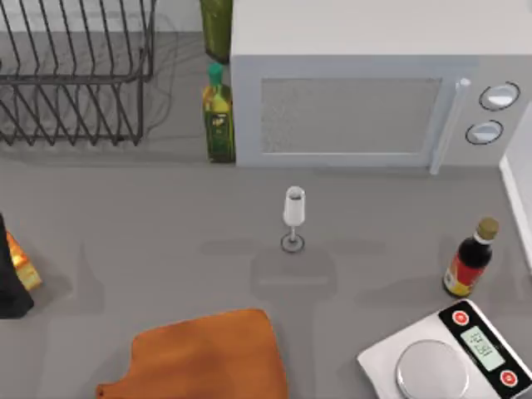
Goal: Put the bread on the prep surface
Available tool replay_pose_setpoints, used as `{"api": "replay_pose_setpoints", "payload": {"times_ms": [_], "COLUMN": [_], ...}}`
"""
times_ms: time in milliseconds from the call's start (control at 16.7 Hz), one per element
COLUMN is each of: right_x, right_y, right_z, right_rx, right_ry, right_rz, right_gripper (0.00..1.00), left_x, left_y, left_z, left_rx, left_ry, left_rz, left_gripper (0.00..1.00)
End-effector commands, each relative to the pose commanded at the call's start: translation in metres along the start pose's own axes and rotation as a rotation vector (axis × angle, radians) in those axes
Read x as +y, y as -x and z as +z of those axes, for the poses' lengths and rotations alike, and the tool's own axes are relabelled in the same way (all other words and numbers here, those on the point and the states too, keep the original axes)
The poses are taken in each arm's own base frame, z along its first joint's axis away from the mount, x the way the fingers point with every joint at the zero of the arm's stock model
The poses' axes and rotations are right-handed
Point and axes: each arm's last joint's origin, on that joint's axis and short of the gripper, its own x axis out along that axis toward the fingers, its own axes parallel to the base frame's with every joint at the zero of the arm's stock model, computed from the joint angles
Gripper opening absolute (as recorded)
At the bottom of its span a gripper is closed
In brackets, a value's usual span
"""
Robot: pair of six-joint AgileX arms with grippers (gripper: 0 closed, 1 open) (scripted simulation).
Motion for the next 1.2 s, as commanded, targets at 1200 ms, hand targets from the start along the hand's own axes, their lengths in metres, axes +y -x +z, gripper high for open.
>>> {"api": "replay_pose_setpoints", "payload": {"times_ms": [1200], "right_x": [0.000], "right_y": [0.000], "right_z": [0.000], "right_rx": [0.000], "right_ry": [0.000], "right_rz": [0.000], "right_gripper": [1.00], "left_x": [0.009], "left_y": [-0.145], "left_z": [0.038], "left_rx": [1.246], "left_ry": [-0.657], "left_rz": [-0.469], "left_gripper": [1.00]}}
